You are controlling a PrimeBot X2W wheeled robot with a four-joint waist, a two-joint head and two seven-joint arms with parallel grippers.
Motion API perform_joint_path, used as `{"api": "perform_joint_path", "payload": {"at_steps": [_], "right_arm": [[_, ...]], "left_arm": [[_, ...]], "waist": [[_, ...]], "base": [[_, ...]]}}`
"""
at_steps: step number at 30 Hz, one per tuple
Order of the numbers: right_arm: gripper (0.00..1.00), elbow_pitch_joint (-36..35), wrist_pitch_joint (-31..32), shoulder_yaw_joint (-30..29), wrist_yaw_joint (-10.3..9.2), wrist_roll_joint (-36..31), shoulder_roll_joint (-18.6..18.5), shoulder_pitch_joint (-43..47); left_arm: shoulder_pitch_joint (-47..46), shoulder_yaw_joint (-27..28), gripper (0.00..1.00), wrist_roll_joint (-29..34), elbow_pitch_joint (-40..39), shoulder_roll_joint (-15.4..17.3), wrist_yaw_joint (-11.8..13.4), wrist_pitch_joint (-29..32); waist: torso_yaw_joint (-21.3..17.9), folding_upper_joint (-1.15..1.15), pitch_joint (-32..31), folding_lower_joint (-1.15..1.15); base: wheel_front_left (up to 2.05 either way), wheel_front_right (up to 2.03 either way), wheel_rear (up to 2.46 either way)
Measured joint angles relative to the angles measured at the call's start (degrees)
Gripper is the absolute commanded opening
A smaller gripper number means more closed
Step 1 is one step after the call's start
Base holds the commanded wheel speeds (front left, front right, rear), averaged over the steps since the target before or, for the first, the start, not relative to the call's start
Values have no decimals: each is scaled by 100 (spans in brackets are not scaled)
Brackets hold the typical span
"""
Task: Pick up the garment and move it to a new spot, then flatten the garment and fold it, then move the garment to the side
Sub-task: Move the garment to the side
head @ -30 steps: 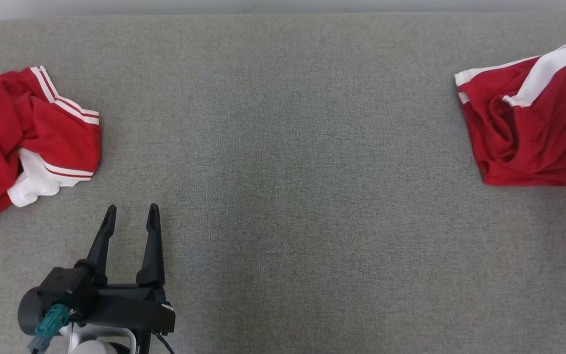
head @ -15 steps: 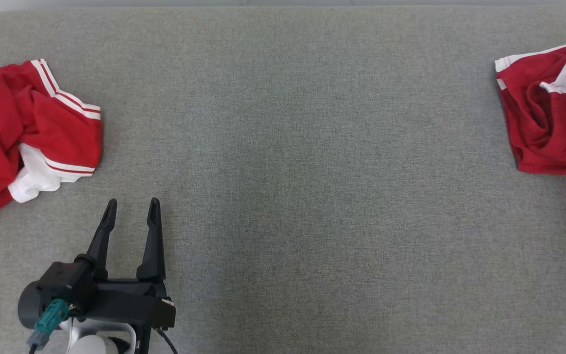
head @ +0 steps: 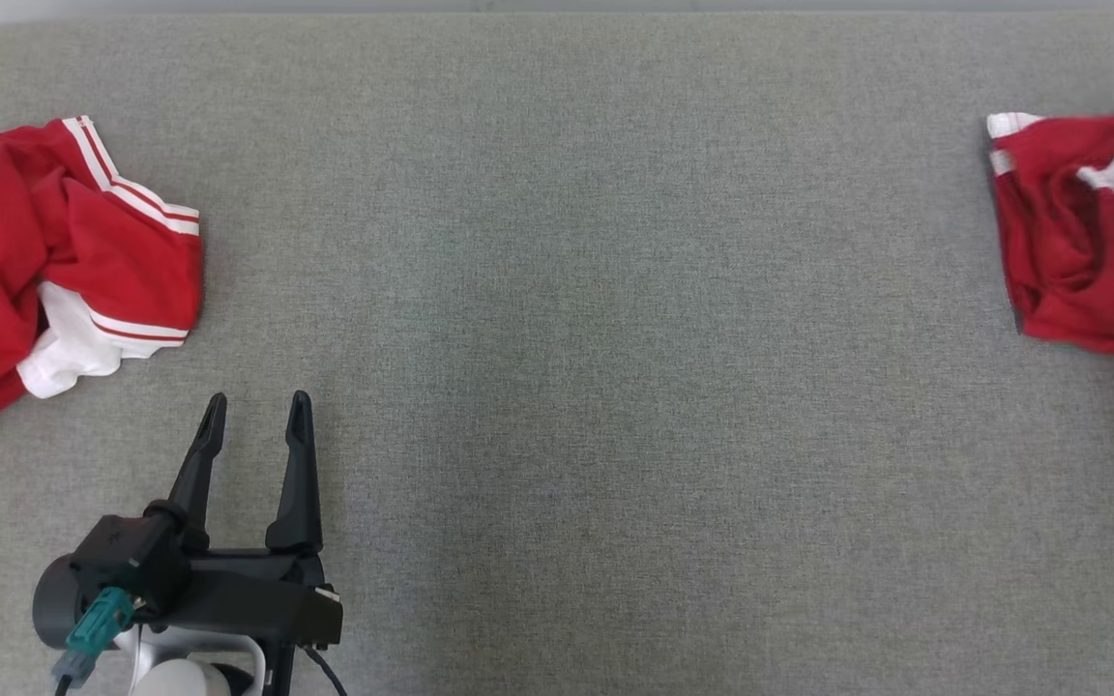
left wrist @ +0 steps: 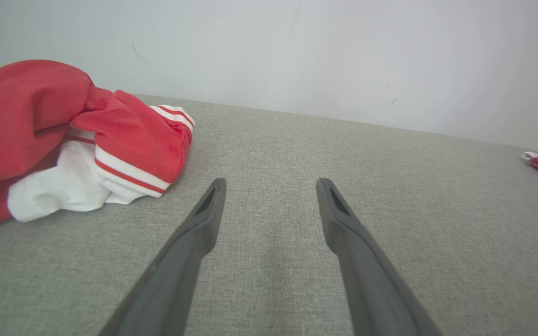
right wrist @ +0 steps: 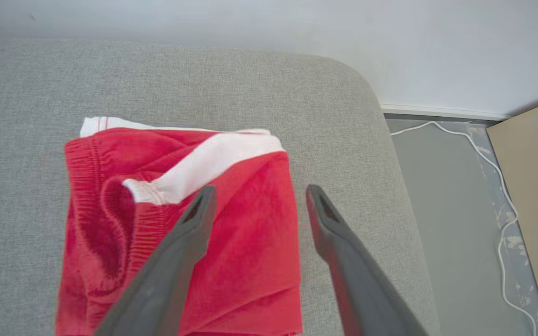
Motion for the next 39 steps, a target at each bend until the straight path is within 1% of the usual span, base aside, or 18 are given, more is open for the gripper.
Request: {"api": "perform_joint_path", "payload": {"at_steps": [6,9,11,13,14,15,18,24,29,37,39], "right_arm": [[100,90,-80,126,-7,-169,-18,-70],[100,56,-275,123,124,-166,45,-69],[100,-42,-469,-1,202,-13,189,-50],[100,-164,-711,-70,374,134,388,-4],[100,-164,-711,-70,374,134,388,-4],[100,-335,-1011,-135,515,257,554,133],[100,-544,-1481,-330,593,511,767,499],[100,-1061,-2420,-375,614,576,1135,1177],[100,-1376,-3053,-307,608,409,1168,1791],[100,-1898,-3944,-454,250,372,1194,2897],[100,-2057,-4033,-469,158,364,1195,3162]], "left_arm": [[-1,9,100,-2,54,-2,4,1],[-2,9,100,-8,156,-5,4,0],[-2,7,100,-11,196,-21,4,-1],[-2,14,100,-32,252,-34,4,-2],[-2,14,100,-32,252,-34,4,-2],[-1,18,100,-65,344,-48,4,-8],[1,32,100,-78,434,-53,4,-10],[142,132,100,-118,570,-41,8,-19],[421,201,100,-152,622,-11,56,-43],[729,245,100,-156,605,-16,101,-60],[821,274,100,-159,594,-13,105,-60]], "waist": [[-24,0,-37,0],[-36,0,-95,0],[-40,0,-150,0],[-43,0,-219,0],[-43,0,-219,0],[-47,0,-304,0],[-51,-1,-457,0],[-80,-1,-831,-1],[-138,-1,-1161,-1],[-245,-1,-1613,-1],[-260,-1,-1717,-1]], "base": [[0,0,0],[0,0,0],[0,0,0],[0,0,0],[0,0,0],[0,0,0],[0,0,0],[0,0,0],[0,0,0],[0,0,0],[0,0,0]]}}
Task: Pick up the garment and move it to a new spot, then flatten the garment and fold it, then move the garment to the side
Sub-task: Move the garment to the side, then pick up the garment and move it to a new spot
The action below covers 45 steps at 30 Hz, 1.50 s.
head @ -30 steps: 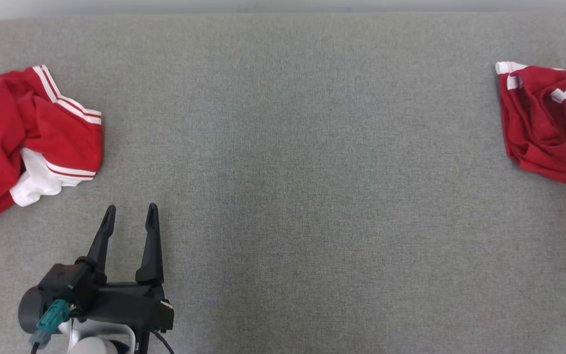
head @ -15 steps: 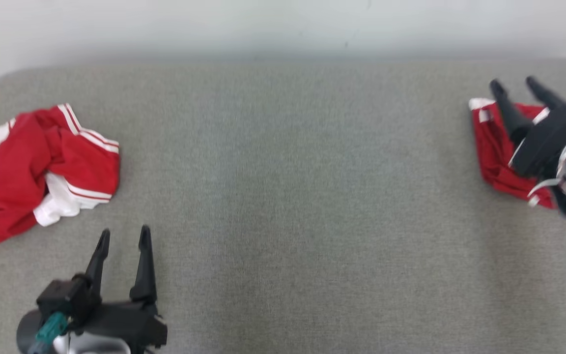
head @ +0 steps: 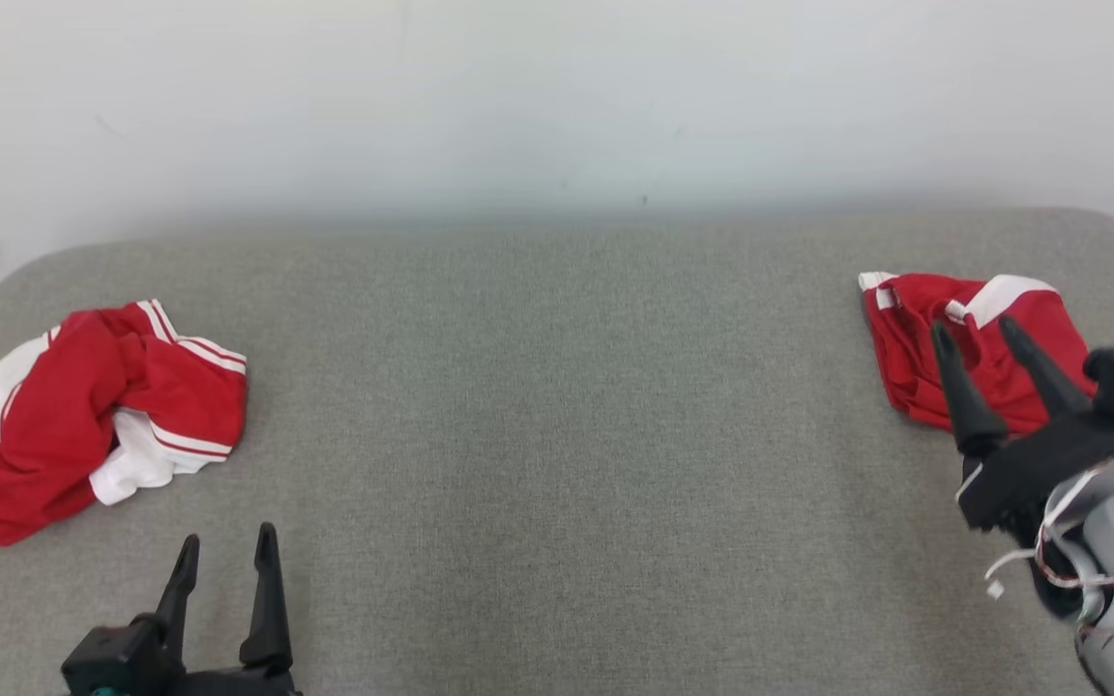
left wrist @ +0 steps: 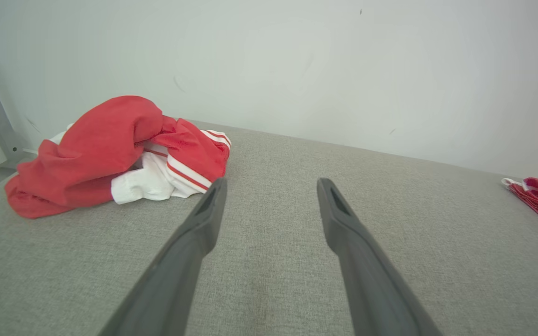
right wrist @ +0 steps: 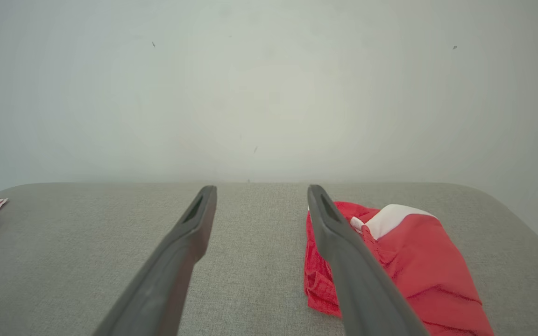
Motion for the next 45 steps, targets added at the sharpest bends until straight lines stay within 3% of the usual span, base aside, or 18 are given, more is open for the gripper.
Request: {"api": "perform_joint_path", "payload": {"at_steps": [12,21,30,45], "right_arm": [[100,-1020,-60,-312,-587,-153,44,1289],[100,-1588,-77,-792,-727,-328,197,1998],[100,-1887,-83,-1137,-737,-655,342,2725],[100,-1963,-85,-1751,-738,-1329,689,2943]], "left_arm": [[433,94,100,0,-221,10,79,-2],[622,151,100,0,-358,-10,96,-5],[756,250,100,71,-493,20,145,15],[847,296,100,207,-623,34,154,274]], "waist": [[-73,0,-459,0],[-99,1,-519,1],[-101,1,-527,1],[-158,1,-503,1]], "base": [[0,0,0],[0,0,0],[0,0,0],[0,0,0]]}}
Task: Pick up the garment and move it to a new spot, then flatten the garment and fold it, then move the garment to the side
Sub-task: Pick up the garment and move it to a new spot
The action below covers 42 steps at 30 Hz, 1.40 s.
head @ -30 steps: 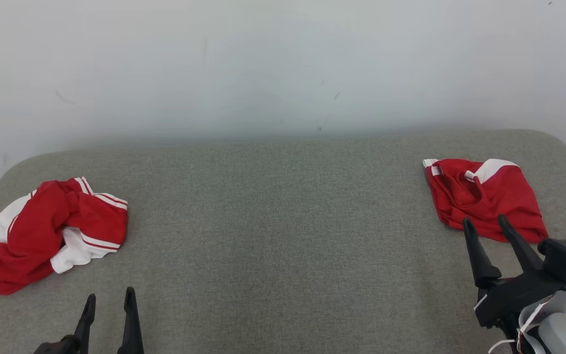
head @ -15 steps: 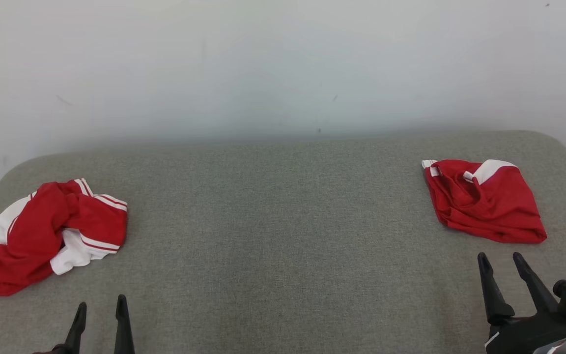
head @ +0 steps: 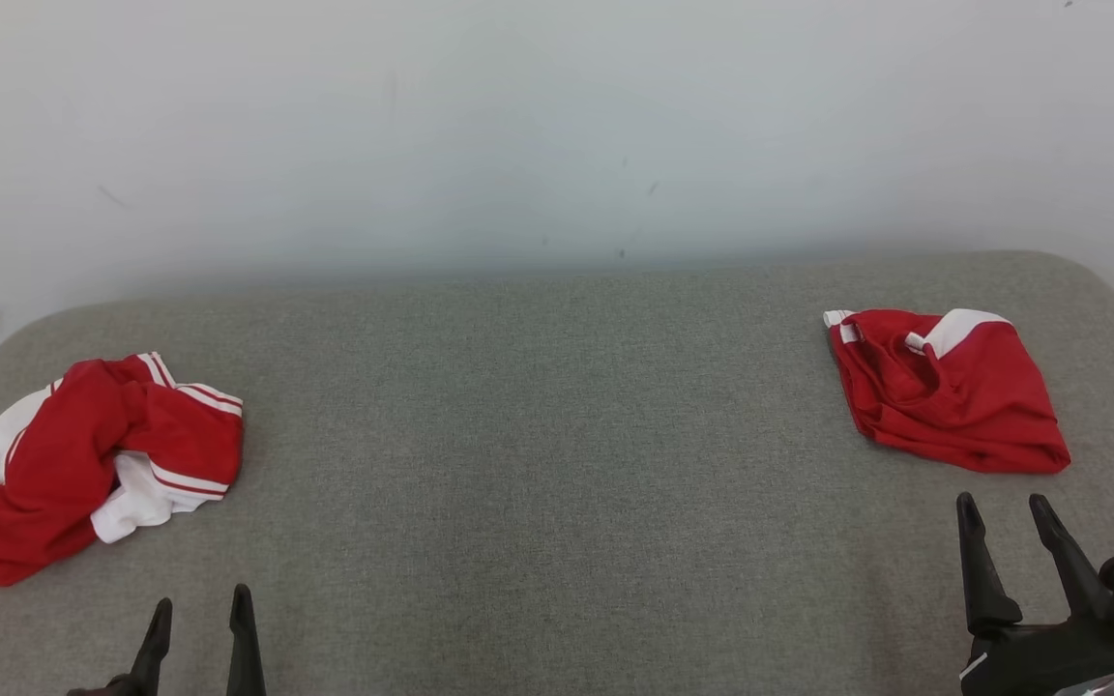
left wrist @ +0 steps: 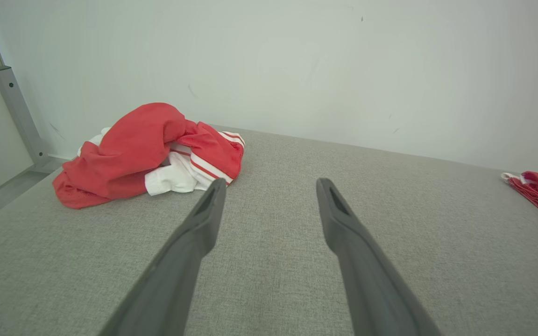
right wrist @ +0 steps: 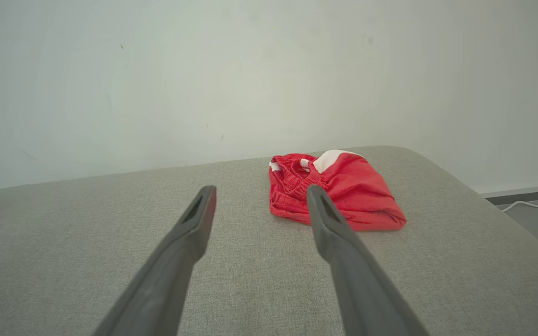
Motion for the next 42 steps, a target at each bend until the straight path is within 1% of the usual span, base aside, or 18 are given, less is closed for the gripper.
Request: {"api": "perform_joint_path", "payload": {"at_steps": [3,13,21,24,31,42], "right_arm": [[100,-69,0,-48,0,-123,55,17],[100,-234,44,-170,0,-300,168,99],[100,-335,197,-230,0,-523,263,107],[100,-466,288,-244,0,-646,412,209],[100,-426,399,-342,0,-647,337,209],[100,-438,543,-430,0,-647,347,213]], "left_arm": [[1,0,100,34,-10,0,40,86],[2,5,100,114,-162,-18,40,183],[3,3,100,216,-215,-20,41,292],[3,1,100,256,-253,-16,41,341],[3,-5,100,257,-313,-33,41,435],[-12,-12,100,259,-344,-56,42,492]], "waist": [[8,0,0,0],[35,0,14,0],[35,0,35,0],[25,0,39,0],[22,0,53,0],[99,0,65,0]], "base": [[0,0,0],[0,0,0],[0,0,0],[0,0,0],[0,0,0],[0,0,0]]}}
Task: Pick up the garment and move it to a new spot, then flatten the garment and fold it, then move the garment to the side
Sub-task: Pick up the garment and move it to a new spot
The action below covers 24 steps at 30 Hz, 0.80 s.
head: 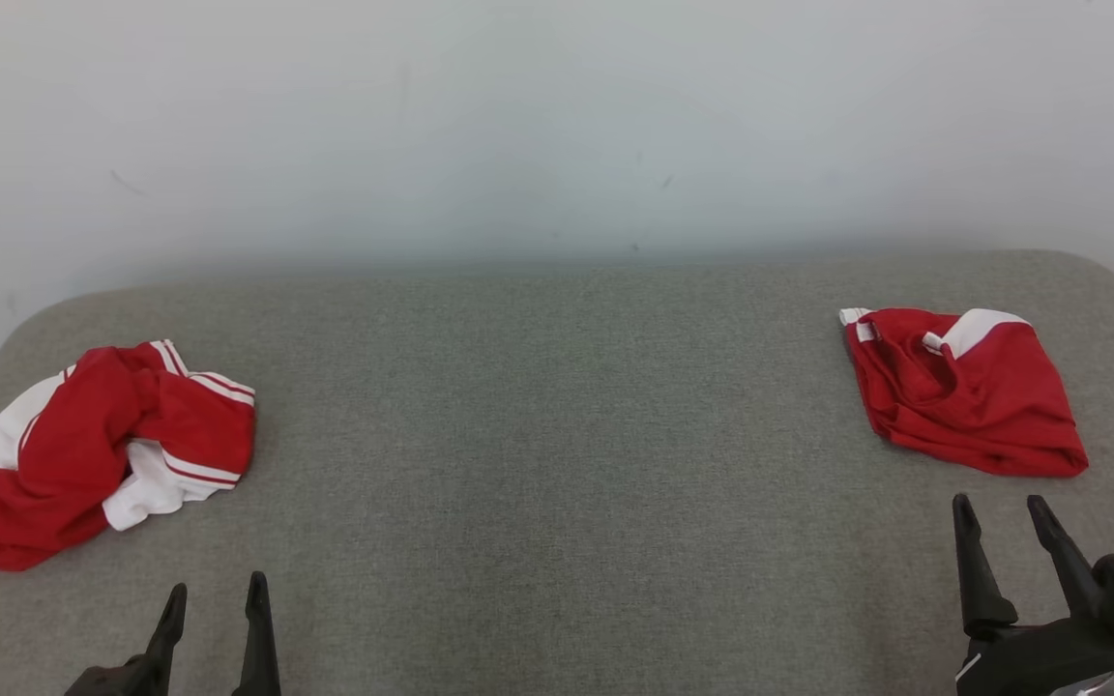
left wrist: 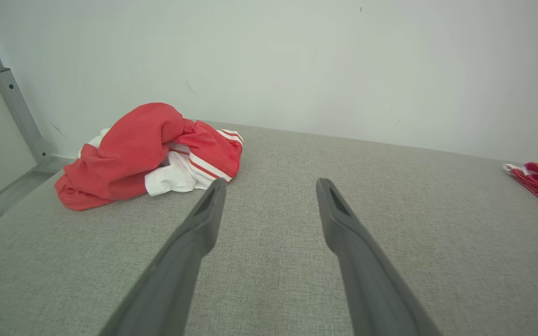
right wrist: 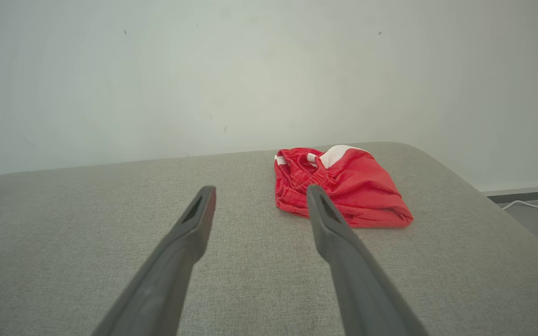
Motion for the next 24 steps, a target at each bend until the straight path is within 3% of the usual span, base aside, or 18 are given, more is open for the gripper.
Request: {"api": "perform_joint_path", "payload": {"at_steps": [13,24], "right_arm": [[100,-20,53,-118,0,0,19,42],[100,-45,98,-123,0,2,36,147]], "left_arm": [[-20,8,100,48,5,-12,0,70],[-109,24,100,90,5,-41,1,96]], "waist": [[390,0,-5,0],[1016,0,-11,0]], "base": [[0,0,0],[0,0,0]]}}
